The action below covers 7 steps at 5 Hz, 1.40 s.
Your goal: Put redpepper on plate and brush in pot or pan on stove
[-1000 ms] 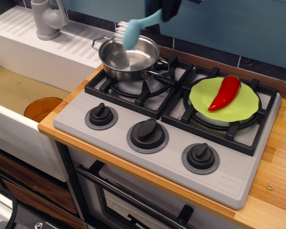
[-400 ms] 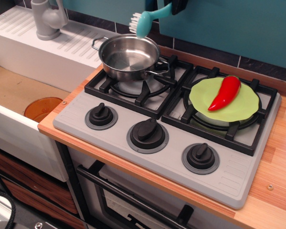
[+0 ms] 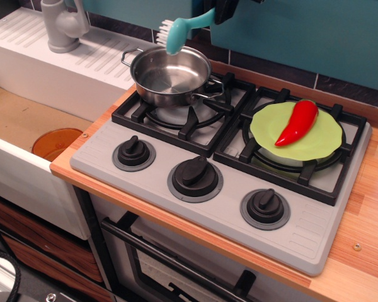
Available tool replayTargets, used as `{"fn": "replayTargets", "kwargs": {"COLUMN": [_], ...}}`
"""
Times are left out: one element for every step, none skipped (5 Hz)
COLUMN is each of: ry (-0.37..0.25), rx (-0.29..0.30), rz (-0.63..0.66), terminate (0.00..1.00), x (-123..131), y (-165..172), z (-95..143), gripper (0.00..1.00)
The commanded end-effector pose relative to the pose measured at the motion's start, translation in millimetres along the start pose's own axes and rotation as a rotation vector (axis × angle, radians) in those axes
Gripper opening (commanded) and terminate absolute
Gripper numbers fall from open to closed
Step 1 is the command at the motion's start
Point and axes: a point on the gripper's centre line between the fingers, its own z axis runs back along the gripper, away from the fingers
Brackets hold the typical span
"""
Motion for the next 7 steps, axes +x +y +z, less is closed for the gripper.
{"fn": "replayTargets", "kwargs": {"ry": [-0.112, -0.134, -0.135, -0.135, -0.124, -0.119, -0.126], "rx": [-0.004, -0.014, -0.012, -0.018, -0.013, -0.006, -0.002], "rz": [0.010, -0.005, -0.019, -0.018, -0.012, -0.004, 0.020], "terminate": [0.00, 0.00, 0.00, 0.00, 0.00, 0.00, 0.00], "x": [-9, -11, -10, -11, -13, -17, -27], "y": [5, 10, 13, 10, 3, -9, -34], "z": [16, 11, 13, 15, 24, 32, 36], "gripper": [0.00, 0.00, 1.00, 1.00, 1.00, 1.00, 1.00]}}
